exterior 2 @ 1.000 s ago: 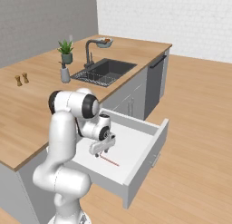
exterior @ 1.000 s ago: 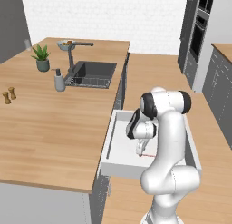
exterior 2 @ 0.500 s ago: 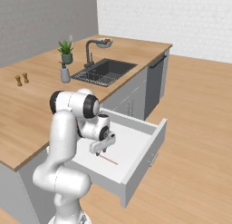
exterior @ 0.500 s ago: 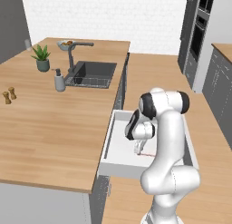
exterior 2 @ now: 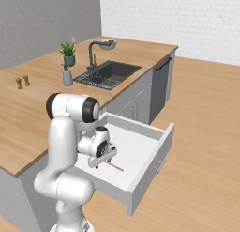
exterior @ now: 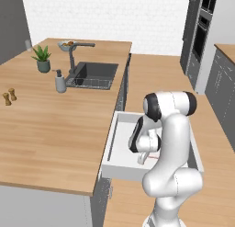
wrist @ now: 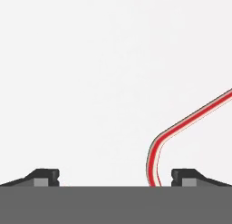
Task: Take a straw from the drawer in front and place it inside the glass cup on the dining counter.
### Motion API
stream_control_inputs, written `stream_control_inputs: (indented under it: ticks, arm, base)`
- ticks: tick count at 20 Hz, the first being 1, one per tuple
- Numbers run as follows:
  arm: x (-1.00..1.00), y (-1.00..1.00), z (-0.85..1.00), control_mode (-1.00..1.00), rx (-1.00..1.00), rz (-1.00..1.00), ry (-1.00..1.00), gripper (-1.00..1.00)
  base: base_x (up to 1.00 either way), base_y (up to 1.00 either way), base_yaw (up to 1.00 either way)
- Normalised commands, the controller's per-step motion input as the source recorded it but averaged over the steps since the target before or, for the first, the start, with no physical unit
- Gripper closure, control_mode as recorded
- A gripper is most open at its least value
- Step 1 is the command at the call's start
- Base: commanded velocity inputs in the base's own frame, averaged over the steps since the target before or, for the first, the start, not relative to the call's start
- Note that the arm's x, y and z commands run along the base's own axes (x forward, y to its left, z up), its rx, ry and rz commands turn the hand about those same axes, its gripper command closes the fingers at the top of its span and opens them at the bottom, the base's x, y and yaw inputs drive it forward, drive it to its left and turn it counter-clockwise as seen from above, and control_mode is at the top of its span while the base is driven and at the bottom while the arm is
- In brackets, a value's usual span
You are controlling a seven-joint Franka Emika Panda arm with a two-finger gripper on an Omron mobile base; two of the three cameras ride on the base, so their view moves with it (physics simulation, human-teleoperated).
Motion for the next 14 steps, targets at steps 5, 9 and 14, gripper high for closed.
stream_control_inputs:
  ticks: [5, 9, 14]
  arm:
    - [0.15, 0.00, -0.10, -1.00, 0.00, -0.07, 0.00, -1.00]
    - [0.28, 0.09, -0.17, -1.00, 0.00, -0.07, 0.00, 1.00]
    - [0.09, 0.06, -0.32, -1.00, 0.00, -0.08, 0.00, 1.00]
  base:
    - [0.00, 0.00, 0.00]
    - [0.00, 0.00, 0.00]
    - [0.00, 0.00, 0.00]
